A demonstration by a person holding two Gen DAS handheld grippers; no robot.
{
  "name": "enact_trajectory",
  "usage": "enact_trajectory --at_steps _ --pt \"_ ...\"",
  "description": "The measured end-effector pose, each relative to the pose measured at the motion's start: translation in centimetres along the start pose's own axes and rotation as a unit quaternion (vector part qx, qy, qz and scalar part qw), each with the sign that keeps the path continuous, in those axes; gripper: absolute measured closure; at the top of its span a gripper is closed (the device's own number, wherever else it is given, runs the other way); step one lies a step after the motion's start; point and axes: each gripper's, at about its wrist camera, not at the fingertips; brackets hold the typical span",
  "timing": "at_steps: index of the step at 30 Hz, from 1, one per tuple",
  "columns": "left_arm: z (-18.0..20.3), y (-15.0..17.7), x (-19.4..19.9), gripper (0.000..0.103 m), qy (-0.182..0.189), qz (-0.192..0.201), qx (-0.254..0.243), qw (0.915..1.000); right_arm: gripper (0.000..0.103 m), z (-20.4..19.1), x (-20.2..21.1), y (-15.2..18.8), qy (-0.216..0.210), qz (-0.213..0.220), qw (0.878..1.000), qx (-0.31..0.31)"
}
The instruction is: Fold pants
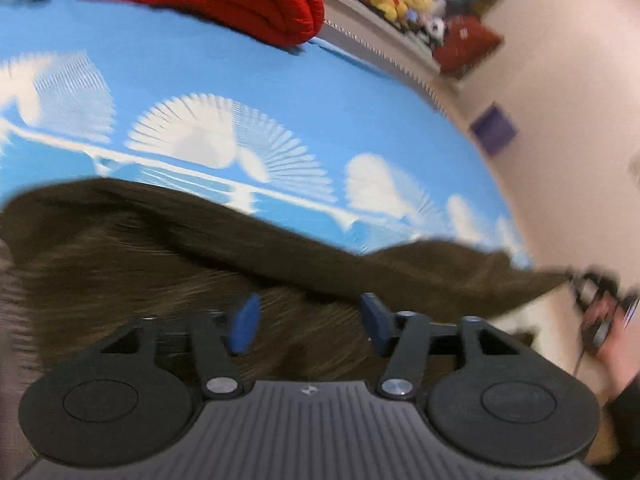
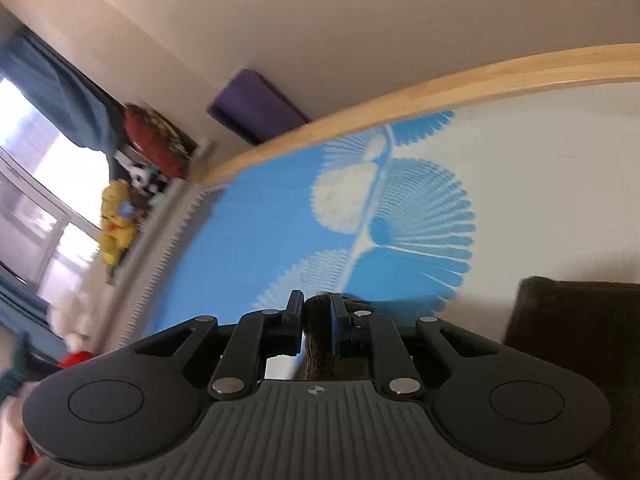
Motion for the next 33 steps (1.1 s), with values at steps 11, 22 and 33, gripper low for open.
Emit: enact_trajectory --at_steps 11,22,33 --pt "-2.3 -2.3 -8.1 0.044 -0.058 -0.002 0.184 0.9813 0.09 -2.2 5.2 -2.5 -0.063 0.053 0.996 -0.024" --pt "-2.9 -4.8 -4.6 0.103 -0.054 0.143 0.111 0.9821 0.09 -13.5 5.1 -3.2 -0.003 0.165 0.983 0.085" --pt "1.4 -2.0 -7.8 0.091 -0.06 0.037 -0.102 0.9922 0.058 -5.8 -4.7 -1.7 0.061 0.034 0.985 0.156"
Point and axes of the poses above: each gripper's, at about its wrist camera, not at the fingertips, and x roughly against the way its jaws point, z to its right, y to its underside, and after that the axes turned 3 degrees about z, right-handed
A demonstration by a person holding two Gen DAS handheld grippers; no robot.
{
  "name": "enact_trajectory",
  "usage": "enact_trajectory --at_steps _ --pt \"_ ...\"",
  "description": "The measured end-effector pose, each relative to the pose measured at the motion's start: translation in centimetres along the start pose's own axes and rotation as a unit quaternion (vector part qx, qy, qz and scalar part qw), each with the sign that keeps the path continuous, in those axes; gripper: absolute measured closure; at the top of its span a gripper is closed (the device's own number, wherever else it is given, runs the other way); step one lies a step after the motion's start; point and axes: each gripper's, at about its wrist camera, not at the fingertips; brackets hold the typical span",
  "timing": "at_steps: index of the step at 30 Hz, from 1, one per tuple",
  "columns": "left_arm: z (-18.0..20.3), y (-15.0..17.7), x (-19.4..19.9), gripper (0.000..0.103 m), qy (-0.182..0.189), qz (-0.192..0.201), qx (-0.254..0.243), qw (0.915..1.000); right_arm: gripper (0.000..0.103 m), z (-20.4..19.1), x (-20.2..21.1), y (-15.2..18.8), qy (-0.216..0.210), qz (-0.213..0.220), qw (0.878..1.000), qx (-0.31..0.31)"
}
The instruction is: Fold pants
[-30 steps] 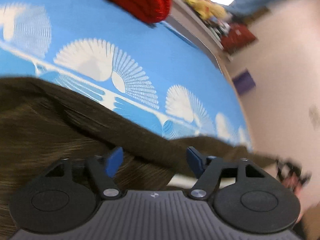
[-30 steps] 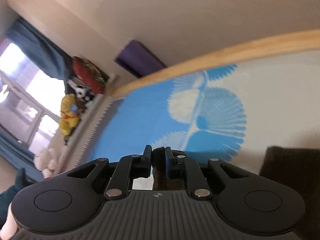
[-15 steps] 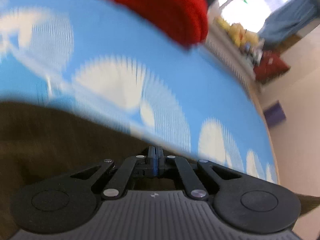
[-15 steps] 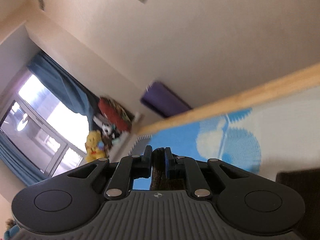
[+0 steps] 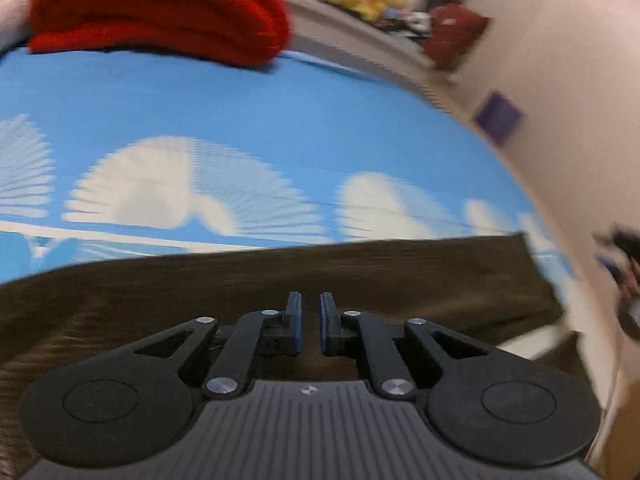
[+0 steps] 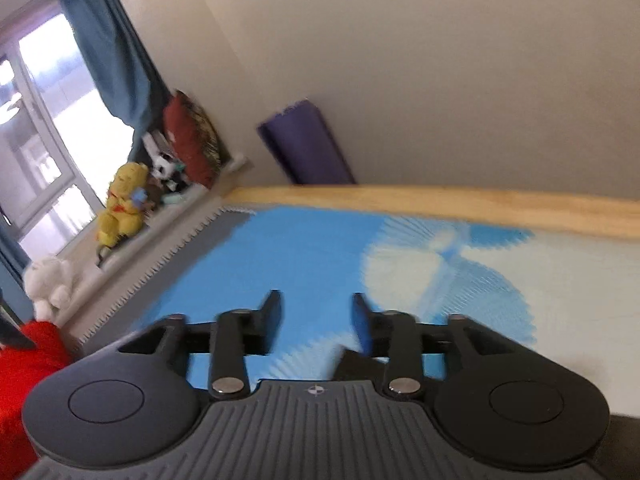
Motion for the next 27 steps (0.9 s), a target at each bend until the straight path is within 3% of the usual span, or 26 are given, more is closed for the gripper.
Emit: enact_trajectory --at_steps 3,5,7,9,12,13,14,17,19,21,23,25,27 --pt "-3.7 -0.7 -0.5 0.088 -0.072 0.007 0.015 0.9972 0.058 5.1 -1.8 3.3 0.054 -0.063 0.996 -0.023" --pt "-6.5 -1.4 -0.1 0.079 -0.124 0.011 0.022 0.9919 0.057 8.2 -3.2 5.1 0.083 -0.106 0.989 -0.059" --pt "-8.7 -2.2 0.6 0.057 -0.176 0.018 0.02 0.9841 0.056 9.8 -4.3 6.8 0.098 -0.127 0.984 -0.079" --pt "-10.4 -2.4 1.6 0.049 -0.211 0.013 0.019 0.9773 0.055 10.1 -5.5 8.2 0.102 -0.139 0.982 -0.074" --pt "-12.3 -2.3 2.4 0.043 -0.218 -0.014 0.021 0.9755 0.056 8.7 -6.4 8.5 0.089 -0.123 0.988 -0.03" --pt "-12.5 -2.1 2.5 0.042 -0.219 -0.021 0.015 0.9754 0.064 8.5 -6.8 8.3 0.088 -0.122 0.988 -0.016" --pt "-12.7 -1.6 2.7 0.041 -0.221 -0.028 0.003 0.9748 0.096 8.1 -6.9 8.3 0.093 -0.119 0.989 0.002" --pt "-12.4 -0.6 2.1 0.04 -0.248 -0.031 -0.069 0.9659 0.096 8.1 -5.8 7.6 0.104 -0.078 0.991 0.023" --pt "-12.5 0.0 1.8 0.032 -0.26 -0.042 -0.097 0.9598 0.097 8.8 -5.4 6.5 0.123 -0.052 0.991 0.011" --pt "-13.1 0.3 1.9 0.032 -0.254 -0.04 -0.08 0.963 0.095 9.9 -5.8 5.9 0.144 -0.065 0.987 -0.008" --pt "-13.3 -0.2 2.6 0.032 -0.249 -0.041 -0.065 0.9655 0.091 10.6 -6.4 6.3 0.148 -0.113 0.982 -0.011" --pt "-14.1 -1.0 4.1 0.033 -0.238 -0.033 -0.027 0.9702 0.087 10.2 -5.5 6.4 0.14 -0.11 0.984 0.014" --pt "-16.4 -1.7 5.8 0.031 -0.213 -0.033 0.052 0.9751 0.066 9.3 -3.6 6.1 0.13 -0.09 0.987 0.039"
Point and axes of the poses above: each gripper's, at about its wrist camera, not at the fingertips, and x roughly against the way its jaws point, z to its right, y to its underside, and after that the axes turned 3 degrees about z, right-handed
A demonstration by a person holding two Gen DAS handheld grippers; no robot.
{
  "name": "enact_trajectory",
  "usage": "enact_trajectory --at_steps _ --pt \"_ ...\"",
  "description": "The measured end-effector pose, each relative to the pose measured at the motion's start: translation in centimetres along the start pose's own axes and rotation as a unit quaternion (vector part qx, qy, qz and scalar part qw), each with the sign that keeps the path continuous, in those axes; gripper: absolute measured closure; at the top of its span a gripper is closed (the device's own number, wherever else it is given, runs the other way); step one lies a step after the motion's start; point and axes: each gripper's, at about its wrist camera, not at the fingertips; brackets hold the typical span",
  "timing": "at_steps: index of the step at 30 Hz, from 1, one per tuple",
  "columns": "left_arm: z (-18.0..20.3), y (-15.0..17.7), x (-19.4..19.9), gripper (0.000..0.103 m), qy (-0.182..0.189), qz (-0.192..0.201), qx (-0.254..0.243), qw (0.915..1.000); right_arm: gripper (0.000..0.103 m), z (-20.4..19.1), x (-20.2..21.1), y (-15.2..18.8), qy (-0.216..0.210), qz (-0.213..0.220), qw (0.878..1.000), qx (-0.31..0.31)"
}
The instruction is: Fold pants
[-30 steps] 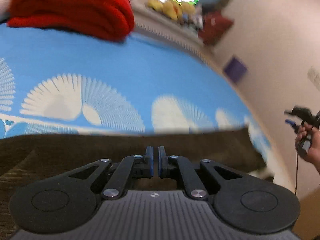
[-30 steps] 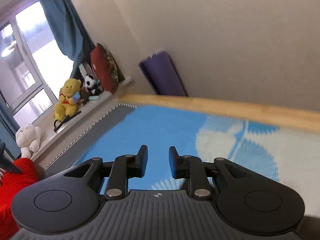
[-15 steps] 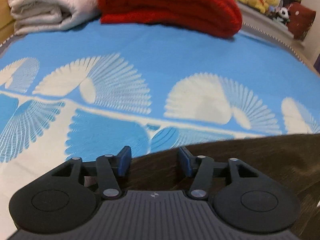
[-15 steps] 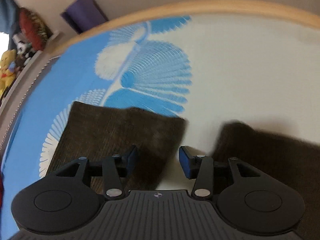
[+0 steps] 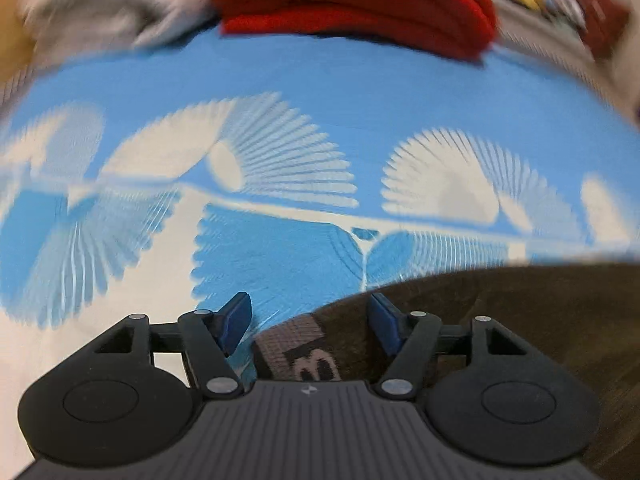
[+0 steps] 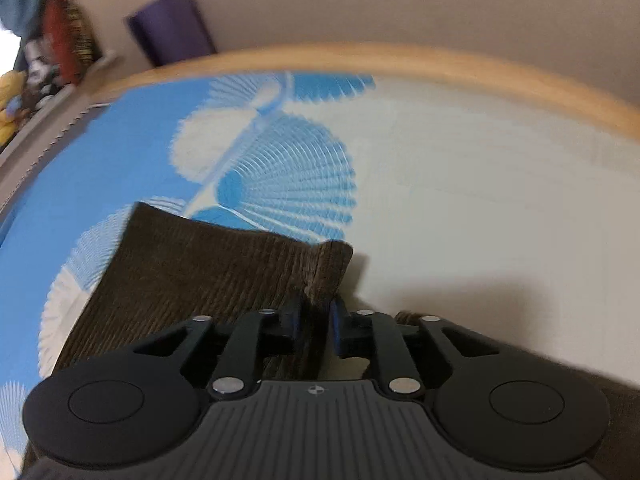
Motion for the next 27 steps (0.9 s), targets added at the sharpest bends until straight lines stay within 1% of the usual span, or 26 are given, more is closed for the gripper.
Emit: enact_trajectory --at_steps 1,2,3,4,6,8,9,10,11,12,13,14,16,17,18,19,20,21,22,23,24,25,27 --pt "-1.2 -0.1 0.1 0.031 0.013 -0.011 0.032 0.9993 0.061 -0.2 1.1 -0.1 -0.008 0.005 1.0 0.005" --pt "-2.6 -0.1 0.1 0.031 0.029 -0.024 0.067 0.9971 0.059 -0.2 2.2 -0.4 -0.021 0.01 1.0 0.008" --pt "-3.9 0.2 -0.1 0.031 0.044 -0.036 0.098 0.9935 0.059 -0.1 3.5 -0.6 -0.036 0.016 0.999 0.011" --pt "-4.6 0.5 -0.1 0.031 0.055 -0.045 0.113 0.9911 0.059 -0.1 4.9 -0.9 -0.047 0.022 0.999 0.014" --pt "-5.3 1.3 -0.8 0.032 0.081 -0.072 0.121 0.9866 0.059 0.1 7.3 -1.4 -0.06 0.024 0.998 0.02" --pt "-5.0 1.9 -1.2 0.033 0.086 -0.074 0.106 0.9879 0.059 0.6 9.9 -1.8 -0.081 0.032 0.996 0.017" --pt "-4.6 2.1 -1.2 0.037 0.085 -0.064 0.09 0.9902 0.059 1.0 11.2 -2.0 -0.092 0.037 0.995 0.017" --pt "-4.3 2.1 -1.2 0.057 0.088 -0.057 0.075 0.9917 0.059 1.5 12.3 -2.0 -0.097 0.039 0.994 0.018" --pt "-4.1 2.1 -1.3 0.06 0.091 -0.053 0.064 0.9924 0.059 2.2 13.6 -1.8 -0.102 0.038 0.994 0.019" --pt "-4.1 1.9 -1.1 0.069 0.091 -0.049 0.057 0.993 0.058 3.0 14.6 -1.5 -0.107 0.036 0.993 0.018" --pt "-4.2 1.8 -0.8 0.072 0.09 -0.043 0.058 0.9934 0.058 3.9 15.5 -1.2 -0.108 0.033 0.994 0.016" --pt "-4.3 1.4 -0.1 0.072 0.082 -0.024 0.061 0.9944 0.057 4.7 16.1 -0.8 -0.105 0.027 0.994 0.016" --pt "-4.6 0.6 1.4 0.072 0.062 0.009 0.068 0.9957 0.057 6.5 17.1 0.2 -0.092 0.014 0.996 0.017" --pt "-4.7 0.5 1.9 0.071 0.051 0.016 0.069 0.9962 0.057 7.6 17.4 0.7 -0.082 0.009 0.997 0.012" --pt "-4.6 0.4 2.3 0.068 0.039 0.016 0.068 0.9968 0.057 8.7 17.3 1.3 -0.071 -0.001 0.997 0.004" --pt "-4.5 0.3 2.3 0.062 0.033 0.002 0.067 0.9972 0.057 9.9 16.8 1.9 -0.06 -0.018 0.998 -0.005" --pt "-4.6 0.2 2.6 0.058 0.024 -0.024 0.072 0.9968 0.057 11.2 16.2 2.5 -0.048 -0.04 0.998 -0.019" --pt "-4.8 0.1 3.1 0.05 0.019 -0.041 0.077 0.996 0.057 12.1 15.6 3.0 -0.04 -0.06 0.997 -0.025" --pt "-5.1 0.1 4.1 0.046 0.012 -0.044 0.085 0.9954 0.057 13.1 14.8 3.6 -0.028 -0.09 0.995 -0.026" --pt "-5.5 0.0 5.5 0.044 0.005 -0.042 0.093 0.9947 0.057 14.0 14.2 3.9 -0.011 -0.112 0.993 -0.028" --pt "-5.9 0.0 6.9 0.043 0.003 -0.048 0.103 0.9936 0.057 14.7 13.9 4.1 0.003 -0.12 0.992 -0.039" --pt "-6.2 0.1 8.1 0.042 0.009 -0.056 0.109 0.9925 0.057 15.6 13.7 4.2 0.012 -0.122 0.991 -0.054" --pt "-7.0 1.4 10.7 0.042 0.03 -0.081 0.116 0.9894 0.056 16.4 12.9 4.5 0.014 -0.134 0.989 -0.059"
Point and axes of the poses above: each gripper's, at about its wrist camera, not at the fingertips, and x roughly against the way its jaws point, z to its right, y to its underside, and after that the axes turned 3 degrees about z, right-handed
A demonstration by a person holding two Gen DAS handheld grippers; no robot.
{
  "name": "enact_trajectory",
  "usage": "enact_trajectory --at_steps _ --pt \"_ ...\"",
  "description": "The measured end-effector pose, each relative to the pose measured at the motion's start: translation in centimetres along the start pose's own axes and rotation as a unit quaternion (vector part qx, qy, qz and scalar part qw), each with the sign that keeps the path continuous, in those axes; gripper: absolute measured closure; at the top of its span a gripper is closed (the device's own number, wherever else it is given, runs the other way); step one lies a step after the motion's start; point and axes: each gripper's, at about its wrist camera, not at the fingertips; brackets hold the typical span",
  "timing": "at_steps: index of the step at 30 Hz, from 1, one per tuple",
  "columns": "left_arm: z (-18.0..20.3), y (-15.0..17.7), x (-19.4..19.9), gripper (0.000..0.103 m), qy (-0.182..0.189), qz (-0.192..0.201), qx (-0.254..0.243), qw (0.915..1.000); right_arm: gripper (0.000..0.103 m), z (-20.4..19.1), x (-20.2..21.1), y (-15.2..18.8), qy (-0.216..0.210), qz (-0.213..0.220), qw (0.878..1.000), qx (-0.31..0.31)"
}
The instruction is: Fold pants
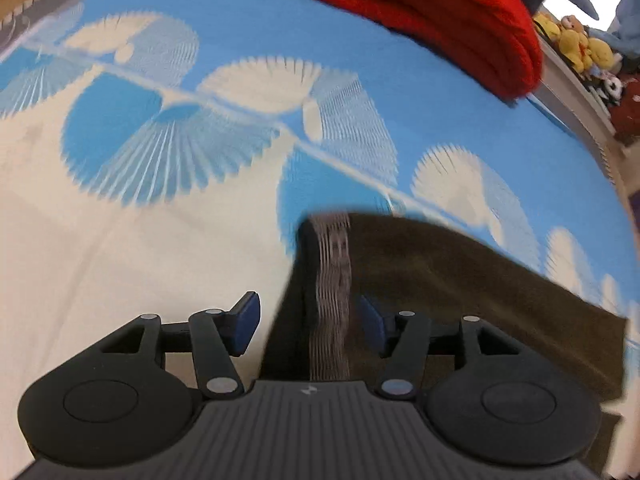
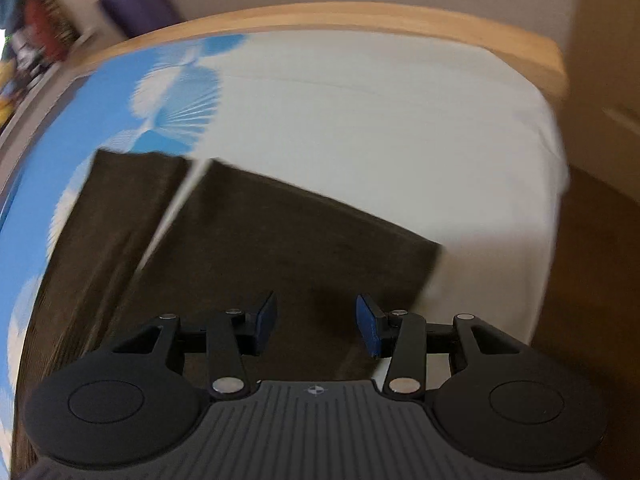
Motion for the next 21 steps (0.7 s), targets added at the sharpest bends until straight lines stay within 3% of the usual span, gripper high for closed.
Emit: enact_trajectory --at_steps 5,8,9,10,11,13,17,19,20,21 --pt "-1.8 6.6 3.1 0.035 0.026 -0.019 -0.034 0.9989 0.055 1.0 -2.1 0.6 0.021 -0.047 0.998 -0.02" --pt "-3.0 10.7 1.7 0.035 0.025 -0.011 -0.044 0.9987 0.055 1.0 -2.5 0.9 0.026 -0.061 0.997 -0.028" --pt "-3.6 11.9 0.7 0.036 0.03 -0.032 -0.038 0.9983 0.055 0.9 -2.5 1.0 0.026 -0.062 0.997 -0.028" --pt "-4.0 12.5 -0.4 0.038 0.024 -0.07 -0.035 0.9966 0.055 0.9 -2.4 1.1 0.025 -0.062 0.997 -0.027" --pt "-4.1 12.8 -0.7 0.038 0.022 -0.077 -0.036 0.9962 0.056 0.8 -2.4 1.3 0.027 -0.06 0.998 -0.025" --pt "-4.0 13.0 -0.5 0.037 0.016 -0.056 -0.063 0.9963 0.058 0.9 -2.6 1.3 0.036 -0.055 0.998 -0.025" --pt "-4.2 12.9 -0.9 0.038 0.021 -0.061 -0.071 0.9953 0.087 1.1 -2.7 1.3 0.048 -0.05 0.997 -0.019" --pt "-3.6 13.2 -1.8 0.053 0.012 -0.072 -0.099 0.9924 0.095 1.3 -2.3 1.3 0.043 -0.045 0.998 -0.023" --pt "-3.0 13.5 -2.1 0.054 -0.004 -0.071 -0.125 0.9895 0.099 1.3 -1.9 1.4 0.043 -0.04 0.998 -0.021" --pt "-2.5 13.7 -2.1 0.067 -0.003 -0.067 -0.146 0.987 0.099 1.3 -1.5 1.4 0.04 -0.036 0.998 -0.017"
Point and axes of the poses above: each gripper's, at about its wrist camera, not at the fingertips, and x roughly against the way its jaws point, z to its right, y to its underside, and after that the axes turned 3 degrees about z, right-handed
